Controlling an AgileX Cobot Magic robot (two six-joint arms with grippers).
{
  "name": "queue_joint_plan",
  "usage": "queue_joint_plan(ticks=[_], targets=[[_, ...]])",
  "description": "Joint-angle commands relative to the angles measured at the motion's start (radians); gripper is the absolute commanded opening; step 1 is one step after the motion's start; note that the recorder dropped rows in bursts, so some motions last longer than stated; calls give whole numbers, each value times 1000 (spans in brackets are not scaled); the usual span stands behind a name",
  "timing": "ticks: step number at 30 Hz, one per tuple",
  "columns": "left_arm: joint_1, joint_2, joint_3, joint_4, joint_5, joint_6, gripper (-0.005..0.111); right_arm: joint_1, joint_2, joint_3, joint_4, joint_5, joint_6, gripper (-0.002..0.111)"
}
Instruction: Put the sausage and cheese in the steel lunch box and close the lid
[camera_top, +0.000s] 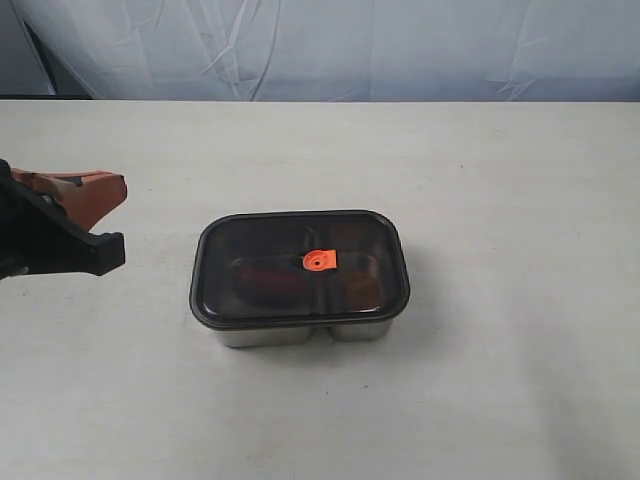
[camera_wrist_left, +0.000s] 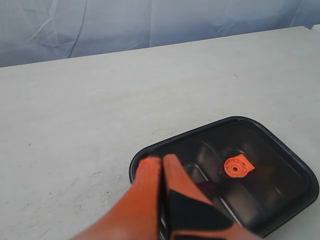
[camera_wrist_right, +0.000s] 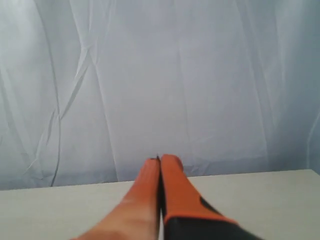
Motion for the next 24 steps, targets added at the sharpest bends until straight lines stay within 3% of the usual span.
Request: queue_joint_plan(ticks=[1, 4, 7, 15, 24], targets=[[-3, -6, 4, -3, -5, -4, 0, -5, -5, 6, -748, 137, 661, -1], [-3, -6, 4, 6, -5, -4, 0, -17, -5, 6, -997, 283, 946, -1], [-3, -6, 4, 8, -5, -4, 0, -75, -17, 6, -1081, 391, 1074, -1], [-3, -6, 4, 8, -5, -4, 0, -231, -71, 6, -1065, 467, 1085, -1], [-3, -6, 4, 8, -5, -4, 0, -243, -71, 17, -1055, 469, 1071, -1]])
